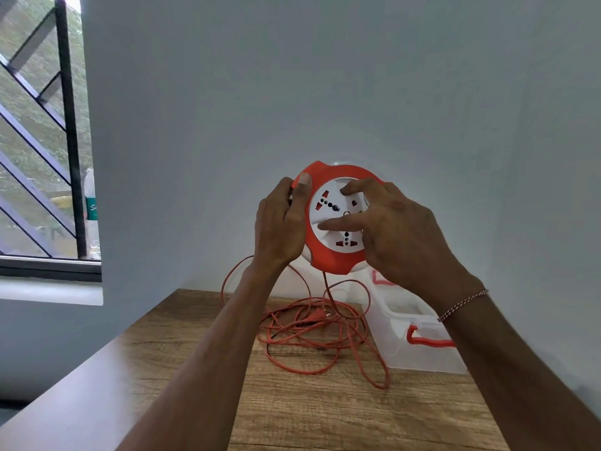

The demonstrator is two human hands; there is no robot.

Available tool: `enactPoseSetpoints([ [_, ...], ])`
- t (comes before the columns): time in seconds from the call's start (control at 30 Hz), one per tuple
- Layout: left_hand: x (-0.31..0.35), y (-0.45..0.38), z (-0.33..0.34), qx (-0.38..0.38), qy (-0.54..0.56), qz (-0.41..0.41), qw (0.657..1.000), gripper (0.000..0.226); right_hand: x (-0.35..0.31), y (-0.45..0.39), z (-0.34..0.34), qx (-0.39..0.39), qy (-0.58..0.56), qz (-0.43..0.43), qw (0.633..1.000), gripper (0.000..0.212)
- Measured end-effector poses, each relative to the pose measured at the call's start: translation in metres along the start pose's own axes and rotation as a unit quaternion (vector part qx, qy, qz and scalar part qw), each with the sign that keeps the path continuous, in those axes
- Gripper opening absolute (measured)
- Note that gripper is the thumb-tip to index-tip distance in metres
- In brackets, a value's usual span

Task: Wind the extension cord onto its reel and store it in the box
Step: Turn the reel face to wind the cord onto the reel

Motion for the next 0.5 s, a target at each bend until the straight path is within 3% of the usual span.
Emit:
enactPoseSetpoints([
  [0.17, 0.0036, 0.0011, 0.0001, -0.005, 0.005, 0.000, 1.000, 0.047, 0.0027, 0.0031, 0.0063, 0.048, -0.003, 0.026, 0.998, 0.047],
  [0.37, 0.0039, 0.0006, -0.0006, -0.007, 0.009, -0.005, 1.000, 0.051, 0.0020, 0.0032, 0.0099, 0.094, -0.051, 0.106, 0.989, 0.062],
  [0.5, 0.0037, 0.0010, -0.0005, -0.008, 0.007, -0.010, 1.000, 0.047, 0.0013, 0.0009, 0.0072, 0.115, -0.116, 0.105, 0.981, 0.052],
])
Point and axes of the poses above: each hand's wrist, its own y-axis away from the middle knuckle, its own z-axis out of the palm, x = y × z, the point moved 1 cm from there along -y, towards the middle knuckle, and after that the axes turned 7 degrees about z, right-handed, at the moved point
